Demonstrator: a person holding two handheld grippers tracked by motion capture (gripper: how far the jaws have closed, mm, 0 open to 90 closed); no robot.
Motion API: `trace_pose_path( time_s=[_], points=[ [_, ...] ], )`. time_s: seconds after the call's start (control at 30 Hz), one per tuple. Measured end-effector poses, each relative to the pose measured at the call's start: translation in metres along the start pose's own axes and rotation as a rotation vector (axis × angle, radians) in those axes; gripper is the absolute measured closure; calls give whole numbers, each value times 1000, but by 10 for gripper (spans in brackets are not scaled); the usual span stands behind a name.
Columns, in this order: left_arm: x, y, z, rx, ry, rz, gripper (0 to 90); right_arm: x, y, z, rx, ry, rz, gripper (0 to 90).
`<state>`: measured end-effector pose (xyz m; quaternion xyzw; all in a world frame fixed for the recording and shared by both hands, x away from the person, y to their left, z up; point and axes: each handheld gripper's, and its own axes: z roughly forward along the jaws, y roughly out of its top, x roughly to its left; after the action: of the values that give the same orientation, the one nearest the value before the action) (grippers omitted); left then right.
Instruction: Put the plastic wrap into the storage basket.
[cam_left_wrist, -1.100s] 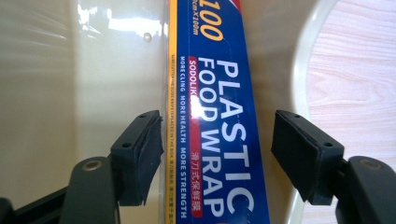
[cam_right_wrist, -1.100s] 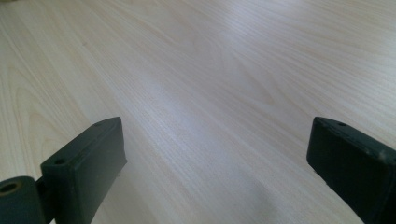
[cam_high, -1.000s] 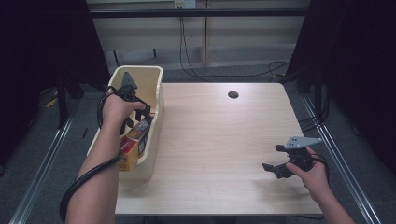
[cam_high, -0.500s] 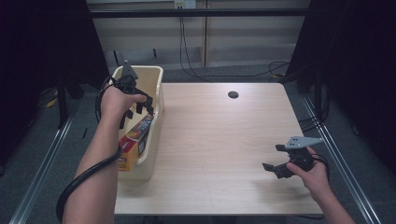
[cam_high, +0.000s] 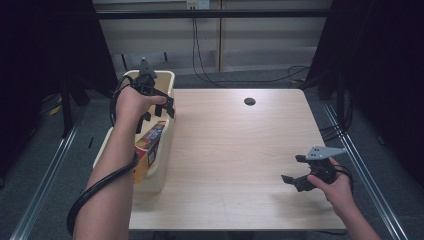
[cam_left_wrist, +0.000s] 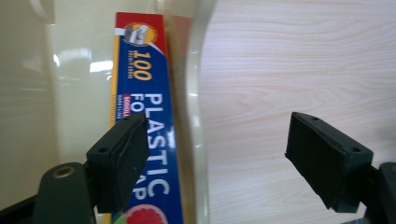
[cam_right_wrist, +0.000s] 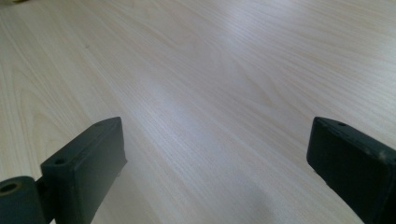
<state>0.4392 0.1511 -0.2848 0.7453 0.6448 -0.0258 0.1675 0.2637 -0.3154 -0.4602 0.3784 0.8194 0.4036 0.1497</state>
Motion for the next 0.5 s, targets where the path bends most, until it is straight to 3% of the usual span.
trace_pose_path(
  time_s=[0.13, 0.5],
  points=[
    [-13, 2, 0, -6, -14, 31, 193, 0, 0, -1, -9, -4, 0, 39],
    [-32, 5, 10, -9, -41, 60, 181, -1, 1, -2, -10, -1, -4, 39]
  ],
)
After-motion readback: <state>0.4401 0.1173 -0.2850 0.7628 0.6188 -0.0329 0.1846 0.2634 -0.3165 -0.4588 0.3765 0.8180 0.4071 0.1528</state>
